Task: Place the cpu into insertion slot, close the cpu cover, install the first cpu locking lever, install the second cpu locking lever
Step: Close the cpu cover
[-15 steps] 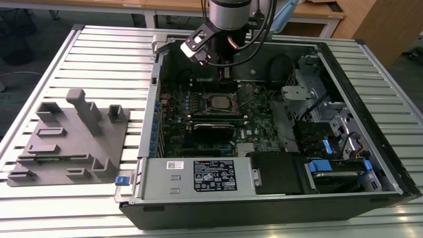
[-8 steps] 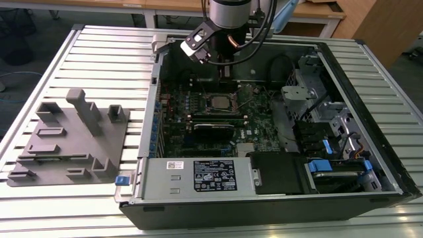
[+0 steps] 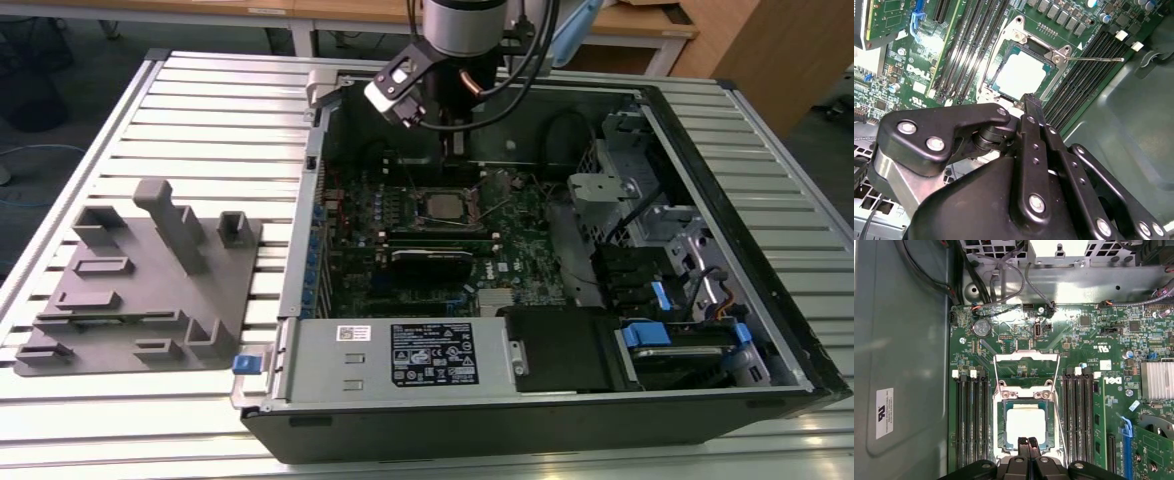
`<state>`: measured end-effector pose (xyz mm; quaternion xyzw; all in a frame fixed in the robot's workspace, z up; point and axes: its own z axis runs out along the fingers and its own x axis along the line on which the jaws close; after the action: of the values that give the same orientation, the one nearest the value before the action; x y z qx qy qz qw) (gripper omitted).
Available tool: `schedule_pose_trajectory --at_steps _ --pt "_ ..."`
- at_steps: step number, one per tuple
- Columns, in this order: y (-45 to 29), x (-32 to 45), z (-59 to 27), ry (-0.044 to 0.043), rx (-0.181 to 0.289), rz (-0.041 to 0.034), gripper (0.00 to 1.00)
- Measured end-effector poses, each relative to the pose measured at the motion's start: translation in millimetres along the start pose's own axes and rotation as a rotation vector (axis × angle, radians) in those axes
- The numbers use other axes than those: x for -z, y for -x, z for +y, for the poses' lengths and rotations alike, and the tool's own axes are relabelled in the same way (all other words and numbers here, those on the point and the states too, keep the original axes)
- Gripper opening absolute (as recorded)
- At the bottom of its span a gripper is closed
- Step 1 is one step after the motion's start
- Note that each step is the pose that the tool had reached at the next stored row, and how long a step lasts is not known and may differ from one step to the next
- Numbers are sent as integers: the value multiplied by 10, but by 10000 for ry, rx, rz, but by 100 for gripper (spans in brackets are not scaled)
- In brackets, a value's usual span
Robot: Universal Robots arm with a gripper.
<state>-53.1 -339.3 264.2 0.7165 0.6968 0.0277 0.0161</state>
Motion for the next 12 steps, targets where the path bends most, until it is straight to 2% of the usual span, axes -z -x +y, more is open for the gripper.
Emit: schedule_pose_trajectory --at_steps 6,12 --pt "-1 39 3 3 0 5 11" --pt "-1 43 3 3 0 5 11"
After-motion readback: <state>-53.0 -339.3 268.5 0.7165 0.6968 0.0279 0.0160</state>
